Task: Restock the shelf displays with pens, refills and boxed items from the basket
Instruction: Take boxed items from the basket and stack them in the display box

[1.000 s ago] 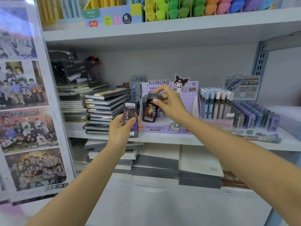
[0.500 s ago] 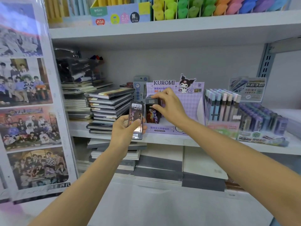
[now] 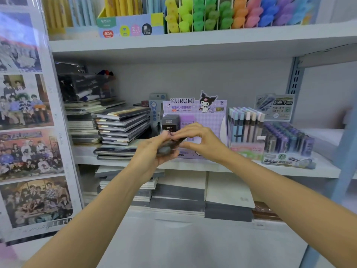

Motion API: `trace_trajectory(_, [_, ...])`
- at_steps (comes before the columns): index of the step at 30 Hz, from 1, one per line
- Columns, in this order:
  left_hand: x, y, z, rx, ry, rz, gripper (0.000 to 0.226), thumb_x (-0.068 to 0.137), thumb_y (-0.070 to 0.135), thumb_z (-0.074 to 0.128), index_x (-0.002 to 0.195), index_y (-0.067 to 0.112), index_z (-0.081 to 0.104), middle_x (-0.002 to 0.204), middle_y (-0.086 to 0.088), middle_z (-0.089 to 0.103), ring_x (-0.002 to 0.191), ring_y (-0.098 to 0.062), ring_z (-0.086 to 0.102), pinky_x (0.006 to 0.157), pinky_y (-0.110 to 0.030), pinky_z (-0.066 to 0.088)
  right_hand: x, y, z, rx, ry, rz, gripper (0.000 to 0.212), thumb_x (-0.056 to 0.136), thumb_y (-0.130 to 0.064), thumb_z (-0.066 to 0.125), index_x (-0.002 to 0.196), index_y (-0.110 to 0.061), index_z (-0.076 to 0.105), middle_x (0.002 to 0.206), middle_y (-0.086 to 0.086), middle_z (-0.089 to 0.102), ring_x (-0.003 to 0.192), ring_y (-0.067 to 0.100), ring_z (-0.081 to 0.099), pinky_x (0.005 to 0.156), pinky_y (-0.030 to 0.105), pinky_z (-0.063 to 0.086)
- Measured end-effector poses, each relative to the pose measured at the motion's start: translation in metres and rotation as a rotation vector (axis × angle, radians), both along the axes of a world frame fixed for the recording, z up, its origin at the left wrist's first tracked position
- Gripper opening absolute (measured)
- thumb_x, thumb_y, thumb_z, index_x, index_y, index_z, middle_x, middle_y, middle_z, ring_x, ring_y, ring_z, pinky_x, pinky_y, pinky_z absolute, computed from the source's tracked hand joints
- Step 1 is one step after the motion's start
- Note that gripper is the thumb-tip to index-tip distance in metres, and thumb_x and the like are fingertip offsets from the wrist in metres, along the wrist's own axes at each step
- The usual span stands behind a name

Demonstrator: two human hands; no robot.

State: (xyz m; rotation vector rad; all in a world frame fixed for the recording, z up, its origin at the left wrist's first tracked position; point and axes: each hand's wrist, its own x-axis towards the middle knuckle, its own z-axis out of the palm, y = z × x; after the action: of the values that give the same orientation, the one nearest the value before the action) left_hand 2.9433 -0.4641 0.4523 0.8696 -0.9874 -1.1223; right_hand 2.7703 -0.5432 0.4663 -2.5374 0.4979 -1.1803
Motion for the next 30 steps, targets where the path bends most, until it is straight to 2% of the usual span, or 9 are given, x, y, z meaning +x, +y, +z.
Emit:
trace_trajectory(4, [-0.011,0.003,0.004,0.031,-0.041,-0.072,0.074,0.078,0.067,0.052,0.113,0.003,0.063,0.093,-0.018,0.073,0.076,-0.026,0.072,0.064,-0.031,0.058,-0.011,-0.001,-0.004,0.236,-0.132,-0.005,0.025,0.091,-0.012,0.065,0.115,-0.011,0.070,0.100,-0.005,0.073,0.084,0.001,0.065,0.073,0.016,0.048])
trace_trajectory(7, [-0.018,0.005,-0.002,-0.072,-0.330,0.038,0.042,0.084,0.044,0.064,0.097,0.004,0.065,0.079,-0.011,0.069,0.065,-0.019,0.066,0.061,-0.026,0.056,-0.018,-0.001,-0.009,0.359,-0.172,-0.020,0.026,0.094,-0.019,0.062,0.117,-0.012,0.069,0.102,0.001,0.073,0.087,0.008,0.067,0.068,0.024,0.053])
trace_trajectory(10, [-0.022,0.004,-0.007,-0.159,-0.453,0.139,0.017,0.094,0.020,0.061,0.091,0.003,0.066,0.071,-0.008,0.064,0.060,-0.017,0.062,0.058,-0.024,0.054,-0.023,0.004,-0.010,0.440,-0.134,0.001,0.018,0.095,-0.026,0.060,0.106,-0.017,0.071,0.084,-0.009,0.071,0.072,-0.001,0.063,0.056,0.016,0.047])
trace_trajectory(12, [-0.025,0.003,-0.007,-0.190,-0.553,0.188,0.018,0.096,0.018,0.059,0.086,0.004,0.064,0.068,-0.009,0.060,0.060,-0.016,0.060,0.056,-0.025,0.053,-0.023,0.007,-0.009,0.391,-0.096,-0.016,0.017,0.097,-0.032,0.056,0.105,-0.023,0.068,0.087,-0.016,0.069,0.080,-0.002,0.063,0.066,0.017,0.049])
trace_trajectory(16, [-0.034,0.000,-0.007,-0.213,-0.807,0.219,0.026,0.097,0.020,0.056,0.080,0.001,0.058,0.067,-0.004,0.058,0.060,-0.013,0.057,0.058,-0.023,0.052,-0.022,0.010,0.003,0.405,-0.178,0.000,0.032,0.099,-0.030,0.051,0.130,-0.026,0.054,0.115,-0.012,0.063,0.109,0.004,0.059,0.092,0.021,0.048])
trace_trajectory(21, [-0.045,-0.001,-0.013,-0.189,-0.626,0.114,0.015,0.100,0.023,0.052,0.088,0.014,0.057,0.075,0.006,0.068,0.072,-0.007,0.065,0.064,-0.018,0.051,-0.028,0.011,0.010,0.493,-0.269,0.047,0.026,0.098,-0.007,0.053,0.122,-0.008,0.060,0.085,-0.008,0.071,0.074,0.003,0.065,0.065,0.018,0.051])
trace_trajectory(23, [-0.047,0.001,-0.015,-0.155,-0.588,0.157,0.014,0.093,0.029,0.063,0.104,0.023,0.056,0.083,0.011,0.071,0.074,0.003,0.066,0.067,-0.013,0.050,-0.028,0.010,0.010,0.460,-0.346,-0.054,0.023,0.095,-0.005,0.057,0.117,-0.006,0.062,0.092,0.005,0.071,0.074,0.011,0.064,0.065,0.023,0.053])
trace_trajectory(27, [-0.054,0.000,-0.018,-0.187,-0.884,0.308,0.072,0.072,0.042,0.082,0.132,0.026,0.044,0.118,0.012,0.053,0.098,0.001,0.057,0.082,-0.018,0.044,-0.027,0.007,0.008,0.450,-0.472,-0.182,0.020,0.091,-0.007,0.064,0.110,-0.003,0.062,0.098,0.018,0.068,0.070,0.018,0.062,0.063,0.024,0.056])
trace_trajectory(30, [-0.060,0.001,-0.018,-0.232,-0.922,0.328,0.054,0.084,0.029,0.074,0.132,0.020,0.049,0.124,0.007,0.058,0.104,-0.007,0.057,0.082,-0.018,0.047,-0.026,0.008,0.009,0.491,-0.448,-0.143,0.023,0.089,-0.013,0.067,0.110,-0.005,0.061,0.104,0.015,0.067,0.079,0.019,0.066,0.067,0.024,0.057])
